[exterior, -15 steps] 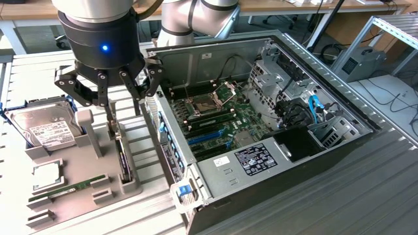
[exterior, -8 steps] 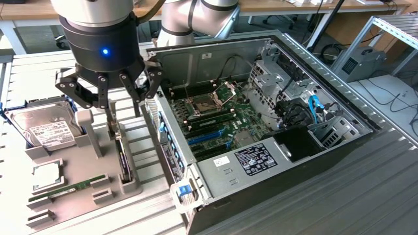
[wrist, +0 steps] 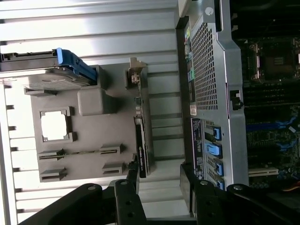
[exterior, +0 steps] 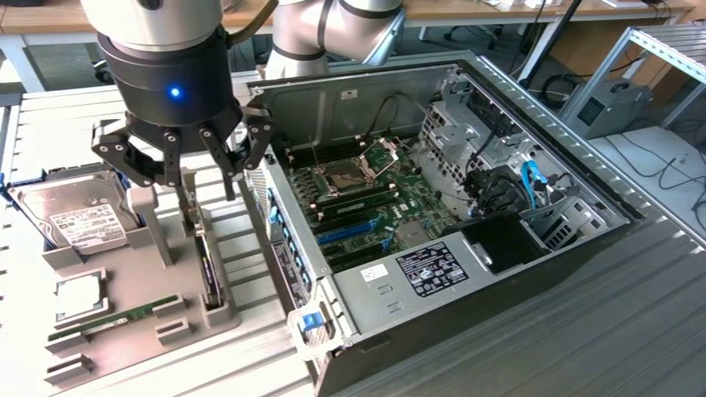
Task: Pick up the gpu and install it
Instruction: 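Pick up the gpu and move the gpu toward the slot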
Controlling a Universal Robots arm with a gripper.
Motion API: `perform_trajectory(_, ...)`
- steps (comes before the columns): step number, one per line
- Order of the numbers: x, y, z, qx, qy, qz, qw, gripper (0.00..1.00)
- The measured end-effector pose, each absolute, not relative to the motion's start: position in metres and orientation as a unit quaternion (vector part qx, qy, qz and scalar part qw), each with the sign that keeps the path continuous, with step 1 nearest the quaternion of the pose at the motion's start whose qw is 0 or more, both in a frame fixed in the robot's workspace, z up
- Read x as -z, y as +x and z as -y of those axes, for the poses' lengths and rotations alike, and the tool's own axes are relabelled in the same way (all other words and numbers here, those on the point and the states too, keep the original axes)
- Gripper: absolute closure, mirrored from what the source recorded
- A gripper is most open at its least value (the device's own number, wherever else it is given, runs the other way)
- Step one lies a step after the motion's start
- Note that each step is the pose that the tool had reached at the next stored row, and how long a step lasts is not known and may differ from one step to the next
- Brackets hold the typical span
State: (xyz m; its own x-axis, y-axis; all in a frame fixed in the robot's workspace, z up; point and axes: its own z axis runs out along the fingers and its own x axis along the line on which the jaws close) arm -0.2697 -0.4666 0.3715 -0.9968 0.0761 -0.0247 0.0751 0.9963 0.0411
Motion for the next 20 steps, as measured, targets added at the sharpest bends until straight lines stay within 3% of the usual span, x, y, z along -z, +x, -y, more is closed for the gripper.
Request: perform_trajectory(20,-0.363,-0.2713,0.4665,-0.019,0.038,-0.999,0.013,0.52)
